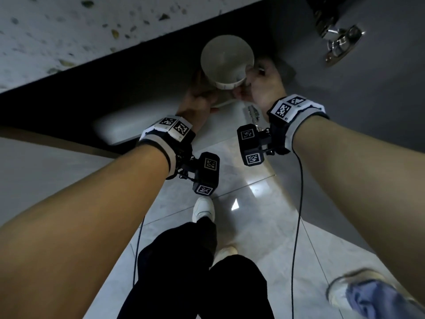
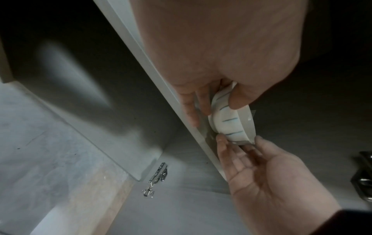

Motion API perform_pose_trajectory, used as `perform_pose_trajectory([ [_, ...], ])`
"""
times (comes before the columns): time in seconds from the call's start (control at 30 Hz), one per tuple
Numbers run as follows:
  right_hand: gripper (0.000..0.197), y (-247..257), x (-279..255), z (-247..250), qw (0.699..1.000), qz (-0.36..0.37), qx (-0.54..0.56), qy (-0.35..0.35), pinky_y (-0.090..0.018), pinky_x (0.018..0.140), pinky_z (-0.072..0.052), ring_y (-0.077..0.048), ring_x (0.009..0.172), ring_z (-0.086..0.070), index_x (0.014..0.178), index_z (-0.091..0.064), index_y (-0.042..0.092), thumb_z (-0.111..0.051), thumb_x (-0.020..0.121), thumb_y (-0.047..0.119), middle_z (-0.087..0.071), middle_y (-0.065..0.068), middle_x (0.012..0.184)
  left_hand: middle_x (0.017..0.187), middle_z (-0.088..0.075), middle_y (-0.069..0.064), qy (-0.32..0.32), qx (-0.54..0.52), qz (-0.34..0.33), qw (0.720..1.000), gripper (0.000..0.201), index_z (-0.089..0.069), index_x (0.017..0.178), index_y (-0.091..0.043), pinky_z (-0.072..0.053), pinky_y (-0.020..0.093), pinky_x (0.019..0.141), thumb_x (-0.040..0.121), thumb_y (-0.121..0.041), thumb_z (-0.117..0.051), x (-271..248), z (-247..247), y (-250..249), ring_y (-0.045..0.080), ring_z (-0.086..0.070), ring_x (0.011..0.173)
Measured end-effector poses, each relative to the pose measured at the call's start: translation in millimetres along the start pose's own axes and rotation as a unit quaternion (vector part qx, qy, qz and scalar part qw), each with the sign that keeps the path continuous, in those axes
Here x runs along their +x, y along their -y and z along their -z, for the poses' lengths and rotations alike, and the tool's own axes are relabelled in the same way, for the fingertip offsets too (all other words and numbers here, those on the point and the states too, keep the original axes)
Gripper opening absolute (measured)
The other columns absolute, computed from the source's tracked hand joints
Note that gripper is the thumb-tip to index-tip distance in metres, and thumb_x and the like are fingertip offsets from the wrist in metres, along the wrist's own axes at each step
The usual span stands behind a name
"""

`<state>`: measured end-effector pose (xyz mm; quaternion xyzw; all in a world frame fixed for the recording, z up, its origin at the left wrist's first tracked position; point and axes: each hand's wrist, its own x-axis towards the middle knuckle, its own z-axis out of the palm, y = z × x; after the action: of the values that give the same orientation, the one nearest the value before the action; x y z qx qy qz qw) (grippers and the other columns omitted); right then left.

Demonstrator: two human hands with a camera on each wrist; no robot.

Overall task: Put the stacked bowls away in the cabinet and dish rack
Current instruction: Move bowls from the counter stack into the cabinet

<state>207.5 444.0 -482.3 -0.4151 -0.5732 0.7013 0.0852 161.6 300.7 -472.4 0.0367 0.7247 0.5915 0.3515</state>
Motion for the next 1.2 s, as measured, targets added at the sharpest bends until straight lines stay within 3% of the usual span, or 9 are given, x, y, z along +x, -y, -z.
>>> perform_pose_trajectory([
  [0.1, 0.01, 1, -27, 9, 0.999, -0.019, -0.028, -0.025, -0.033, 0.059, -0.049, -0.028, 0.069, -0.056, 0.112, -0.043, 0.014, -0.041, 0.102, 0.013, -0.053, -0.004, 0.079, 0.145, -0.043, 0.008, -0.002, 0.031, 0.018, 0.999, 0.07, -0.024, 0.151, -0.023, -0.056, 0.032, 0.077, 0.087, -0.014, -0.053, -21, 1, 0, 0.02, -0.054, 0.113],
  [0.2, 0.016, 5, -68, 20, 0.996, -0.039, -0.07, -0.048, -0.03, 0.054, -0.048, -0.023, 0.063, -0.057, 0.116, -0.042, 0.018, -0.037, 0.102, 0.015, -0.057, -0.008, 0.097, 0.119, -0.054, 0.012, 0.006, 0.063, 0.055, 0.996, 0.067, -0.031, 0.147, -0.023, -0.051, 0.031, 0.074, 0.084, -0.009, -0.051, -56, 3, -2, 0.021, -0.056, 0.096],
  [0.3, 0.019, 9, -116, 27, 0.992, -0.044, -0.099, -0.061, -0.029, 0.053, -0.048, -0.016, 0.057, -0.058, 0.118, -0.045, 0.02, -0.038, 0.102, 0.014, -0.058, -0.01, 0.111, 0.127, -0.053, 0.025, 0.04, 0.11, 0.056, 0.992, 0.058, -0.042, 0.138, -0.021, -0.048, 0.035, 0.083, 0.082, -0.004, -0.047, -98, 4, -7, 0.037, -0.057, 0.11],
  [0.43, 0.028, 29, -189, 37, 0.992, -0.02, -0.117, -0.047, -0.025, 0.052, -0.048, -0.018, 0.062, -0.061, 0.126, -0.052, 0.01, -0.041, 0.1, 0.012, -0.06, -0.005, 0.11, 0.121, -0.056, 0.004, 0.058, 0.174, 0.048, 0.982, 0.048, -0.05, 0.13, -0.032, -0.047, 0.02, 0.063, 0.09, -0.007, -0.046, -165, 11, -35, 0.008, -0.058, 0.089],
  [0.57, 0.035, 64, -256, 46, 0.989, 0.025, -0.145, -0.003, -0.009, 0.049, -0.044, -0.022, 0.075, -0.061, 0.126, -0.053, 0.006, -0.04, 0.095, -0.004, -0.059, -0.017, 0.123, 0.121, -0.057, -0.008, 0.085, 0.208, -0.023, 0.974, 0.043, -0.052, 0.123, -0.031, -0.054, 0.034, 0.085, 0.087, -0.009, -0.051, -227, 30, -73, 0.011, -0.06, 0.104],
  [0.73, 0.035, 129, -310, 39, 0.98, 0.065, -0.185, 0.019, -0.01, 0.055, -0.045, -0.014, 0.071, -0.063, 0.127, -0.055, 0.011, -0.043, 0.095, 0.001, -0.063, -0.006, 0.119, 0.124, -0.059, -0.006, 0.088, 0.264, -0.093, 0.956, 0.037, -0.056, 0.129, -0.017, -0.043, 0.022, 0.098, 0.093, -0.009, -0.052, -280, 62, -153, 0.011, -0.058, 0.113],
  [0.93, 0.028, 226, -359, -3, 0.97, 0.141, -0.192, 0.052, -0.021, 0.068, -0.051, -0.023, 0.093, -0.068, 0.12, -0.059, 0.018, -0.043, 0.098, 0.011, -0.064, 0.003, 0.112, 0.123, -0.062, 0.006, 0.041, 0.305, -0.14, 0.941, 0.034, -0.059, 0.126, -0.016, -0.049, 0.035, 0.094, 0.094, -0.012, -0.049, -331, 117, -241, 0.021, -0.06, 0.108],
  [1.03, 0.024, 261, -376, -34, 0.962, 0.183, -0.186, 0.077, -0.019, 0.065, -0.05, -0.019, 0.088, -0.066, 0.112, -0.06, 0.02, -0.044, 0.097, 0.011, -0.066, -0.001, 0.112, 0.125, -0.063, 0.007, 0.0, 0.301, -0.161, 0.94, 0.034, -0.061, 0.123, -0.013, -0.046, 0.034, 0.099, 0.091, -0.009, -0.05, -349, 148, -270, 0.023, -0.059, 0.113],
  [1.2, 0.027, 297, -389, -89, 0.951, 0.203, -0.204, 0.115, -0.025, 0.065, -0.05, -0.014, 0.069, -0.065, 0.109, -0.065, 0.016, -0.042, 0.097, 0.011, -0.067, 0.001, 0.102, 0.118, -0.062, -0.01, -0.066, 0.295, -0.152, 0.941, 0.033, -0.062, 0.122, -0.02, -0.044, 0.02, 0.088, 0.094, -0.012, -0.049, -368, 204, -294, 0.008, -0.059, 0.106],
])
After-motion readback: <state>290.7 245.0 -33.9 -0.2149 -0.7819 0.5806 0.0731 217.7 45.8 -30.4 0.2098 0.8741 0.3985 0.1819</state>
